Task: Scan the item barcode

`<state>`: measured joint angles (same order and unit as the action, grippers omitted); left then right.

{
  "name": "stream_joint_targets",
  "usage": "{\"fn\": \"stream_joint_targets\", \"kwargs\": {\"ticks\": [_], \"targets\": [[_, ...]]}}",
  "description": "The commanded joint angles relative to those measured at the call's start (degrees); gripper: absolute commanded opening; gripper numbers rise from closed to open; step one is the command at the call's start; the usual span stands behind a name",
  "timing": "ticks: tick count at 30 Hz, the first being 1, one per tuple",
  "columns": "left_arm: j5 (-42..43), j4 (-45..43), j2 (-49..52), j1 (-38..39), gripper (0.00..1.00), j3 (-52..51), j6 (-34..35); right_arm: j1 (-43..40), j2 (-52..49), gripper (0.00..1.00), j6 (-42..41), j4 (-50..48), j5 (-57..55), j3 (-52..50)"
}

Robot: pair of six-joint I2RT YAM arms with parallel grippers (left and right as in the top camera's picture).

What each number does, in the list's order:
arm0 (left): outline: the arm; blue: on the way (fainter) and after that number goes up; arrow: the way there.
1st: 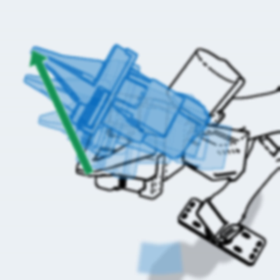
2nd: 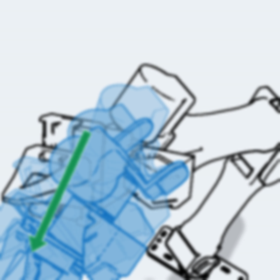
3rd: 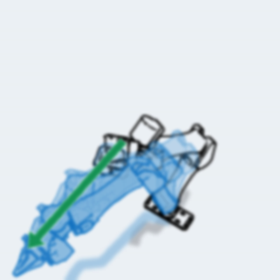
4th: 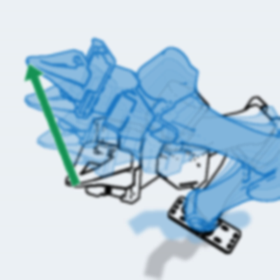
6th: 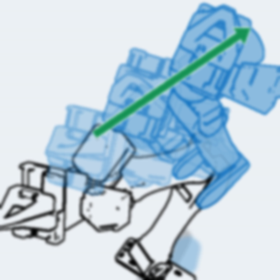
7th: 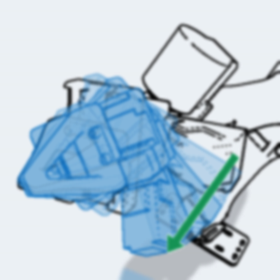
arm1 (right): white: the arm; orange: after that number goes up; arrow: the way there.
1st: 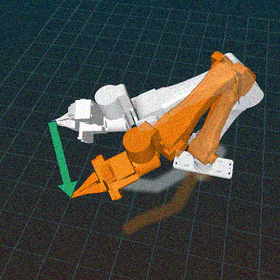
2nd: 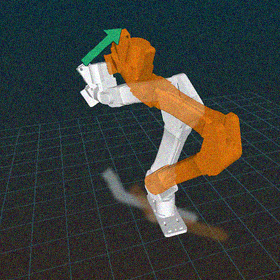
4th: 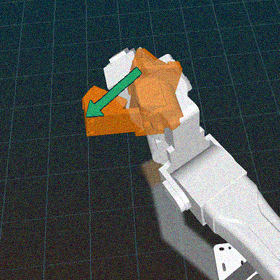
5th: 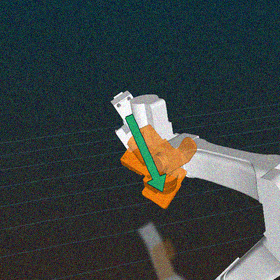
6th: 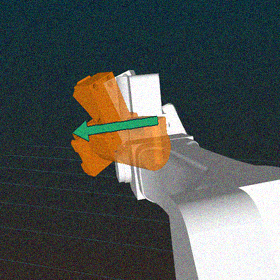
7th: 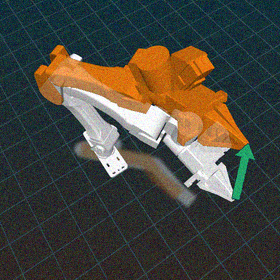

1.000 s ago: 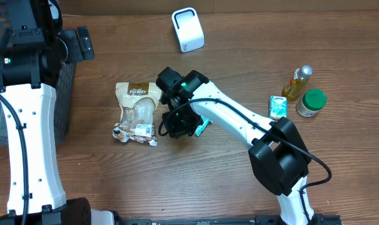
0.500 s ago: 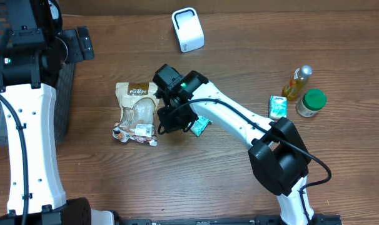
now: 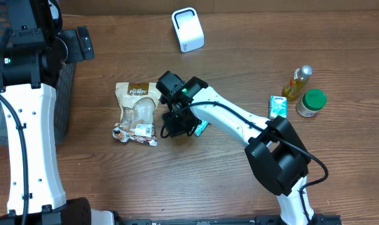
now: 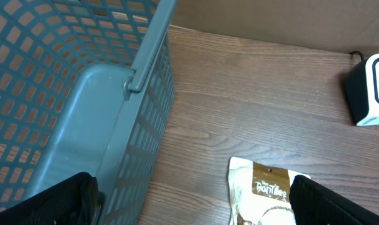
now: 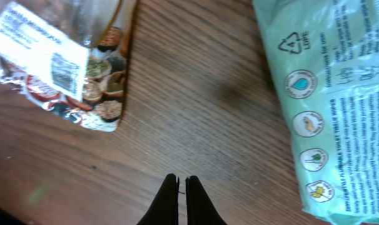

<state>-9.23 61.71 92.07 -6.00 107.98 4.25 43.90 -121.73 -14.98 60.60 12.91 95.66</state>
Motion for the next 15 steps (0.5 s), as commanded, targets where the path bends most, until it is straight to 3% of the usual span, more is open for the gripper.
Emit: {"fn": "stream_joint_targets", "kwargs": {"ticks": [1, 15], "targets": [[0.09, -0.20, 0.20, 0.13, 1.00, 0.00, -0.87, 0.07, -0.70, 0.04, -0.20, -0.57, -2.93, -1.38], [0.11, -0.22, 0.20, 0.13, 1.00, 0.00, -0.87, 0.07, -0.70, 0.04, -0.17, 1.33, -9.09, -1.53]]}}
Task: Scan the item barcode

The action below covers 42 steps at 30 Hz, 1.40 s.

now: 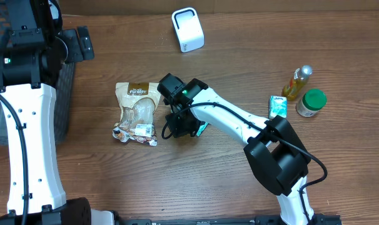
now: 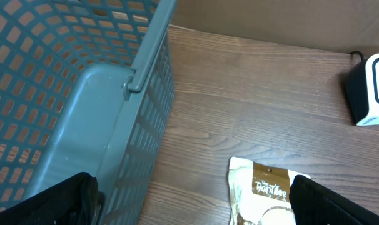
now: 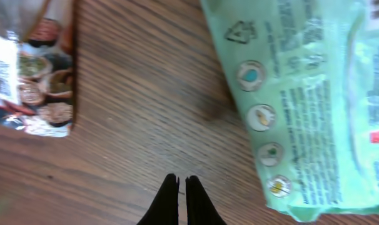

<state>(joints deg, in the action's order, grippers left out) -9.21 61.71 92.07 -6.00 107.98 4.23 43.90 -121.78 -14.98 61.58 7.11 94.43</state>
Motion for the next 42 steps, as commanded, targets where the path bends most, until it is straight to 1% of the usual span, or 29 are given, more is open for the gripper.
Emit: {"fn": "stream_joint_targets", "kwargs": {"ticks": [1, 24, 31, 34, 36, 42], "targets": [[0.07, -0.20, 0.20, 0.13, 0.99, 0.00, -0.85, 0.07, -0.66, 0.04, -0.17, 0.72, -4.04, -0.31], [0.07, -0.17, 0.20, 0.13, 0.99, 0.00, -0.85, -0.52, -0.66, 0.04, -0.15, 2.16, -4.81, -0.72], [0.07, -0.17, 0.20, 0.26, 0.99, 0.00, -0.85, -0.52, -0.66, 0.06, -0.17, 1.46, -12.11, -4.35], [0.07, -0.20, 0.20, 0.37, 0.99, 0.00, -0.85, -0.57, -0.66, 0.06, -0.15, 2.19, -13.77, -4.42], [0.07, -0.22, 0.20, 0.37, 0.99, 0.00, -0.85, -0.63, -0.66, 0.08, -0.13, 2.21, -14.45, -4.42], [0.07, -0.20, 0.20, 0.35, 0.99, 0.00, -0.85, -2.14, -0.66, 0.10, -0.15, 3.06, -20.85, -4.42]]}}
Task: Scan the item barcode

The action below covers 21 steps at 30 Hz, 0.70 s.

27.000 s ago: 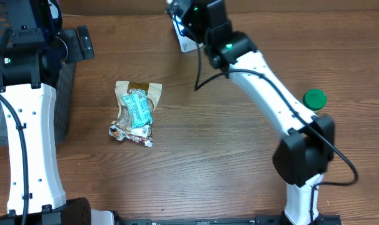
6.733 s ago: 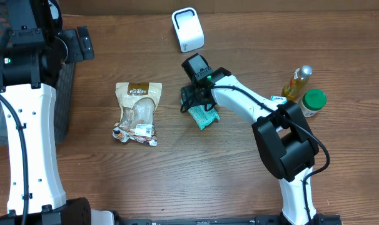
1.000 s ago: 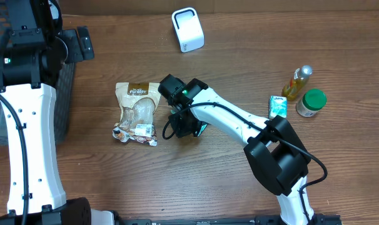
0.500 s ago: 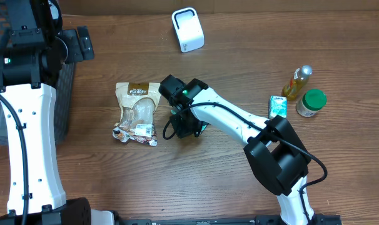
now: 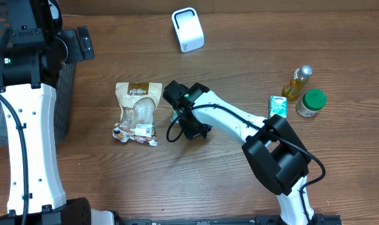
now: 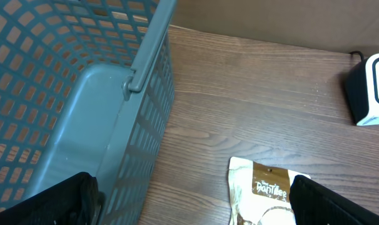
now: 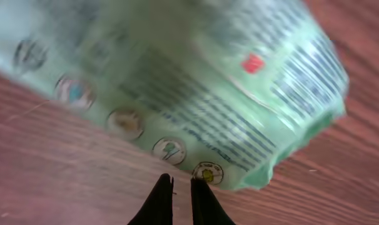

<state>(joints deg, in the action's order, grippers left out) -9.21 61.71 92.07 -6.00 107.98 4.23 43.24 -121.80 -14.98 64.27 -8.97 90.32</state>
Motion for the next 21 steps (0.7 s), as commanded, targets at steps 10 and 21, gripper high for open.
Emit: {"fn": "stream_joint_targets", "kwargs": {"ticks": [10, 21], "targets": [[0.07, -0.20, 0.20, 0.39, 1.00, 0.00, -0.85, -5.64, -0.61, 0.10, 0.07, 0.74, -5.14, 0.46], [0.09, -0.20, 0.20, 0.39, 1.00, 0.00, -0.85, -12.09, -0.55, 0.21, 4.98, 10.14, 9.88, 13.16]]}}
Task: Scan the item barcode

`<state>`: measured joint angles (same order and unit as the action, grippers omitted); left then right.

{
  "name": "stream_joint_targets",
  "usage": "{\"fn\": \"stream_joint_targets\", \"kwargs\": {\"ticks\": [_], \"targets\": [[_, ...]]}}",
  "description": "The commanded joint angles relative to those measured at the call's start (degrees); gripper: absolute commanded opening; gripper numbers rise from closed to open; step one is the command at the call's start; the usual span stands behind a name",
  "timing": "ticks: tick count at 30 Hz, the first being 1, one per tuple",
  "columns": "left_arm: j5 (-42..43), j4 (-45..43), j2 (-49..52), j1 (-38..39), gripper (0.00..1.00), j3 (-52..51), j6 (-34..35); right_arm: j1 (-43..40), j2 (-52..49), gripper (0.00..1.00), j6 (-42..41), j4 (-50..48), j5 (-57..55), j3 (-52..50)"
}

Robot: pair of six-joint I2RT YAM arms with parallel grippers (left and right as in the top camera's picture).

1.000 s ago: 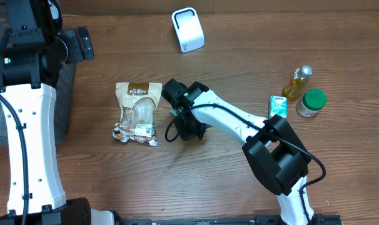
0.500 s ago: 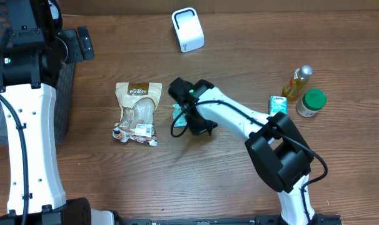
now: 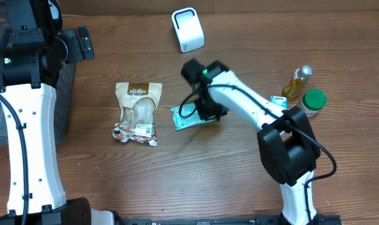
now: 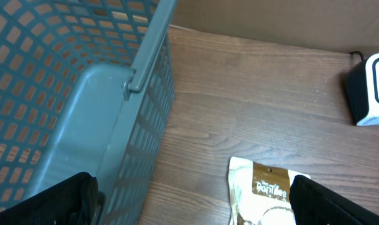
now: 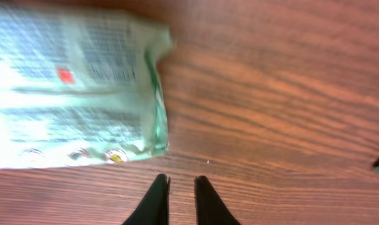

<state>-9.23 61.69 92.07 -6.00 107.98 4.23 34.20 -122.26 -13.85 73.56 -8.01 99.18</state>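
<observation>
A pale green printed packet lies flat on the wood table right of the brown-and-white snack bag. The white scanner stands at the back. My right gripper hovers low over bare wood just past the packet's right end. Its fingers are open by a narrow gap with nothing between them. My left gripper hangs wide open beside the grey basket, above the snack bag's top edge.
At the right stand a yellow bottle, a green-lidded jar and a small green carton. The basket sits at the table's left edge under the left arm.
My right gripper has gone from over the green packet's end to the wood beyond its right end. The packet now shows uncovered in the overhead view. The finger gap is slightly wider. The left arm is unchanged.
The right gripper was shut, low over the wood between the snack bag and the green packet. It then stood nearer the packet, later over the packet's end with fingers slightly parted, and now past that end. The left arm stayed still throughout.
</observation>
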Motion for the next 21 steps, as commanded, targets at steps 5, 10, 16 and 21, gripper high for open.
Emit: {"fn": "stream_joint_targets", "kwargs": {"ticks": [5, 10, 16, 21], "targets": [[0.09, -0.17, 0.20, 0.39, 0.99, 0.00, -0.85, -9.64, -0.13, 0.58, 11.45, 0.52, 27.45, 5.09], [0.09, -0.17, 0.20, 0.39, 0.99, 0.00, -0.85, -15.26, -0.22, 0.56, 11.58, -3.34, 35.89, 1.03], [0.09, -0.17, 0.20, 0.39, 1.00, 0.00, -0.85, -16.81, -0.22, 0.54, 11.54, -10.62, 41.55, -6.99], [0.11, -0.17, 0.20, 0.39, 1.00, 0.00, -0.85, -16.28, -0.22, 0.49, 8.31, -18.43, 42.86, -12.74]]}}
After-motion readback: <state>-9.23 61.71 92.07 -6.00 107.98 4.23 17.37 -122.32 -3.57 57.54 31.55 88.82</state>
